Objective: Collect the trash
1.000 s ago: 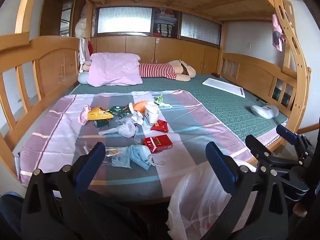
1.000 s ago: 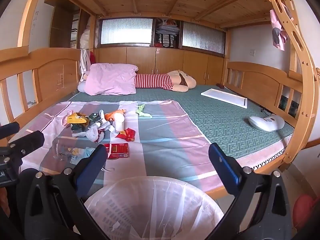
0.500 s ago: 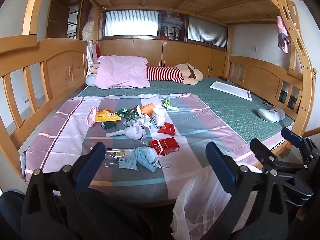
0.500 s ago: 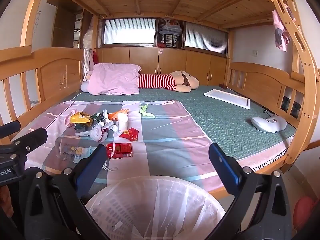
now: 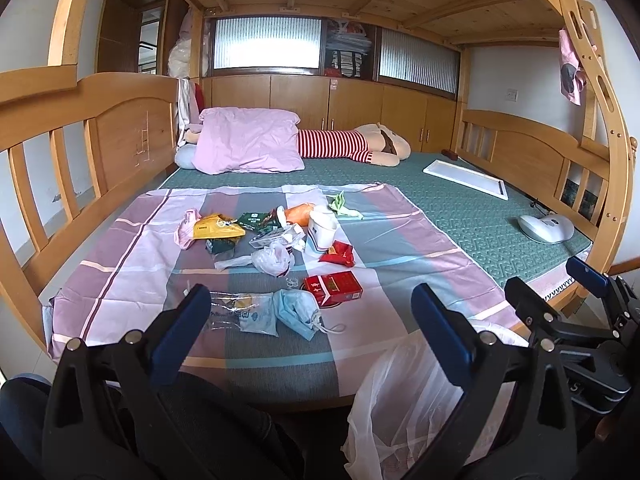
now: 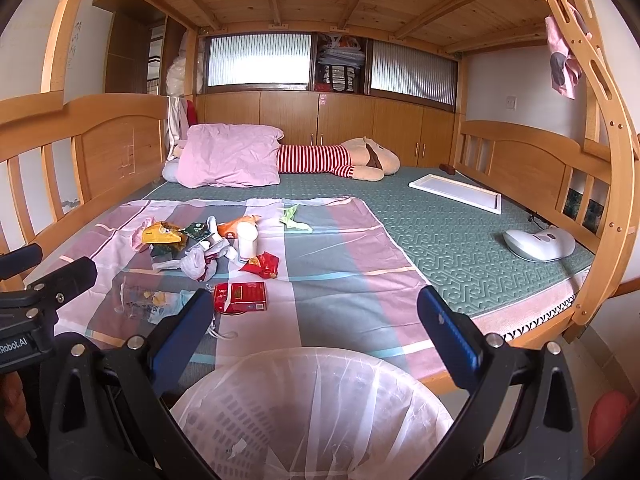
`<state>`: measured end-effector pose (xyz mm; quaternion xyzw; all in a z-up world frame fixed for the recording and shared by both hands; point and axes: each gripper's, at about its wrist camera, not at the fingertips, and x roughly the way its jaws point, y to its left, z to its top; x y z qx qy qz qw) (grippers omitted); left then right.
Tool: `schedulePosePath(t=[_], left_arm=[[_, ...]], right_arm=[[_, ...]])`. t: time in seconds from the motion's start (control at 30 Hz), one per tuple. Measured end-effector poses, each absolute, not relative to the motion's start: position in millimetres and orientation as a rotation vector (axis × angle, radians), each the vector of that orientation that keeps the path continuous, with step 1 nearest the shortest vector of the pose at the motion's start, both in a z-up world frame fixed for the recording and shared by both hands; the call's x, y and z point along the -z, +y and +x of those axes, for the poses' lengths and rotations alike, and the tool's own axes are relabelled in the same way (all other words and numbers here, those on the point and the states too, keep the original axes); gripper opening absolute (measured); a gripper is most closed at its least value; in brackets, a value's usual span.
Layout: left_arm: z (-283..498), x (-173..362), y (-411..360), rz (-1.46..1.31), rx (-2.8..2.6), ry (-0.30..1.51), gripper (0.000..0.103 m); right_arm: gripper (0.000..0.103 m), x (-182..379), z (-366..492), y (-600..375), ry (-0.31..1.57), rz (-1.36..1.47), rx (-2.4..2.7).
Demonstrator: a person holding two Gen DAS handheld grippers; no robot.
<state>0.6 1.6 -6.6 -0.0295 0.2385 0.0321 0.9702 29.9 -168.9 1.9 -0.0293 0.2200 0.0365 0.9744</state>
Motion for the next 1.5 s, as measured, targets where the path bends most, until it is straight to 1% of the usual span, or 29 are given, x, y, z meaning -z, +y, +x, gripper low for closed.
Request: schedulePosePath(t=[1.5], left_arm=[[-0.4,17.2,2.4,-0.061,-0.077,0.504,0.1]], right_arm=[[0.1,2.9,29.1,-171.0,0.453,-0.05,-0.078]])
